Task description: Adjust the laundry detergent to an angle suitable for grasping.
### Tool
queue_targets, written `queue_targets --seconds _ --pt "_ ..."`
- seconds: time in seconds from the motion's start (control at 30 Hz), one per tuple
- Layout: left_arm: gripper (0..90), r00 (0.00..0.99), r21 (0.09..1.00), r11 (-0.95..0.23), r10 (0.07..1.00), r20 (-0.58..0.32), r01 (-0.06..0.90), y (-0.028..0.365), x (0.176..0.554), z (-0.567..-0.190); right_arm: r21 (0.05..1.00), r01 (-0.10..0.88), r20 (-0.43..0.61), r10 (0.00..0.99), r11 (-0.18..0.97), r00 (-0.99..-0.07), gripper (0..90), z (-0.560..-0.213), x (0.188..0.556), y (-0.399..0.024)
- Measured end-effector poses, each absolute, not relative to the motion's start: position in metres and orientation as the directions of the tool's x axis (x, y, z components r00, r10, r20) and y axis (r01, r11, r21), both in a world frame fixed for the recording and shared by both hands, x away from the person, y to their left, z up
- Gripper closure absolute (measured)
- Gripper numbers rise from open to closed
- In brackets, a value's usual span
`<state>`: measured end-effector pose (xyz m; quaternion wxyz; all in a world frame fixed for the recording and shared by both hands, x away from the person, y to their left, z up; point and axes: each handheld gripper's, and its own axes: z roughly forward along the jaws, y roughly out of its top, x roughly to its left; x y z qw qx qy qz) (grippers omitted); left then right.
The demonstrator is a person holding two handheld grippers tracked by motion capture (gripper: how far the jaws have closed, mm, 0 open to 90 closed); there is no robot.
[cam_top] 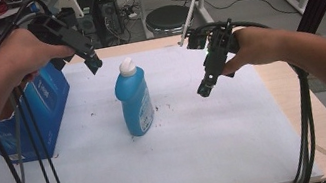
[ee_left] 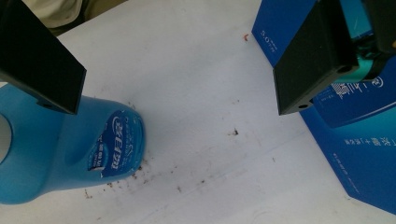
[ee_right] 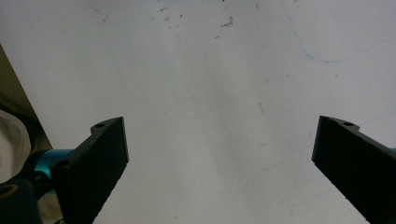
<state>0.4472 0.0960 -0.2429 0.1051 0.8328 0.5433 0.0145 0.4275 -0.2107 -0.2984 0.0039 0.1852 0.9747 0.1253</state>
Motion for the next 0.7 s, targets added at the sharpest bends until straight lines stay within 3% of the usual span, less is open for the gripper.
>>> queue_targets --seconds 0.7 --pt "2.5 0.401 0.214 -0.376 0.912 -0.085 0.901 0.096 0.433 -0.236 0.25 0.346 0.028 0.351 0.904 -0.936 2.7 -0.292 0.417 -0.211"
